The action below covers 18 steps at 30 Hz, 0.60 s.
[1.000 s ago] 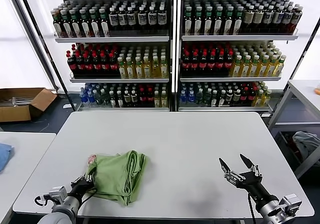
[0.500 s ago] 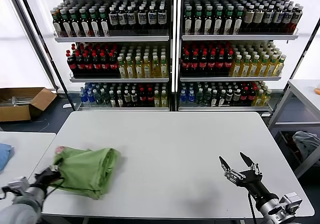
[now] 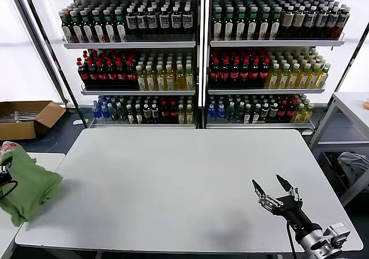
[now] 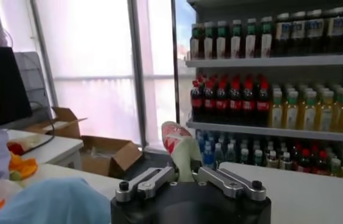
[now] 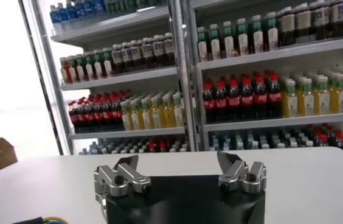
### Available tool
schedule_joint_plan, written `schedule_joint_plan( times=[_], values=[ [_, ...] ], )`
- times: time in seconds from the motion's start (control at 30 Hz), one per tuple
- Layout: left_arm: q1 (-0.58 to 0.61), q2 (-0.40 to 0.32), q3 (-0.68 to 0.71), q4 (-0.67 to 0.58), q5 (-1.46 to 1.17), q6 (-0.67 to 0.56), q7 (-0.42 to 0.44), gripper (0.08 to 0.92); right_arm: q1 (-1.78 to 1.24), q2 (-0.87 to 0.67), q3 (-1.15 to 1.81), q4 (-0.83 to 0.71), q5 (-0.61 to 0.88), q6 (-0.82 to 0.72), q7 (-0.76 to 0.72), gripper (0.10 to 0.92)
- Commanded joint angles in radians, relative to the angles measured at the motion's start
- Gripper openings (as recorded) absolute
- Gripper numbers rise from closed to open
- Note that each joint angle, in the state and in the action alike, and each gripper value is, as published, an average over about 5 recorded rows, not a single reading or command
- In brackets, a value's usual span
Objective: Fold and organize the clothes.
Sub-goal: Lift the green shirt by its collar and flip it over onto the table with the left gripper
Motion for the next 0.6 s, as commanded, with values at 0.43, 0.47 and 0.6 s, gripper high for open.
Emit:
schedule_joint_plan(
  times=[0.43, 0.47, 0.6],
  values=[
    [-0.002, -0.378, 0.693, -0.453, 0.088, 0.072, -0.258, 0.126, -0.037, 0.02, 0.057, 0.04, -0.003, -0.01, 0.007, 0.823],
    [-0.012, -0.377, 0.732, -0.447, 0.064, 0.071, -0.272, 0.126, -0.037, 0.02, 0.056, 0.043, -0.005, -0.012, 0.009, 0.823],
    [-0.075, -0.379, 0.841, -0.389, -0.047, 0.07, -0.329, 0.126, -0.044, 0.019, 0.055, 0.059, -0.009, -0.02, 0.016, 0.823]
  ],
)
